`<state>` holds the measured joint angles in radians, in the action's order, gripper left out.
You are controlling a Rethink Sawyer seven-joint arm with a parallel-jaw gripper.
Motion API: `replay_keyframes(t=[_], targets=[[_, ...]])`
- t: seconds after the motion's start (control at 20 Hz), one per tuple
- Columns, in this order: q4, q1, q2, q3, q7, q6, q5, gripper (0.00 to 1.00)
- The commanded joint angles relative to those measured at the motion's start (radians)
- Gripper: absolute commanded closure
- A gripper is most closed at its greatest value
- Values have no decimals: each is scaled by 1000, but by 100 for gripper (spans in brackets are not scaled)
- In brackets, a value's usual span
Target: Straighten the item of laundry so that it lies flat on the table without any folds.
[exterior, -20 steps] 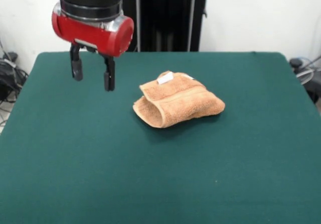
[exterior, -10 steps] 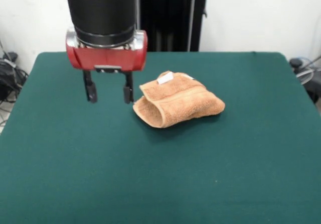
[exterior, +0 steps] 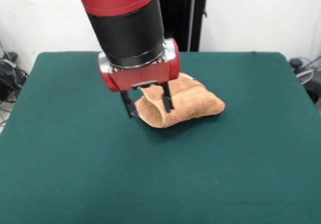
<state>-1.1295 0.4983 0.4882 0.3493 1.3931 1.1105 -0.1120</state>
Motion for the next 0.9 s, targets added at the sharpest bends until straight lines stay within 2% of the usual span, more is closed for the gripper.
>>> replay_keyframes(t=[0.05,0.9], targets=[[-59,30,-66,149,-67,52,98,0],[-78,39,-102,198,-22,103,195,0]])
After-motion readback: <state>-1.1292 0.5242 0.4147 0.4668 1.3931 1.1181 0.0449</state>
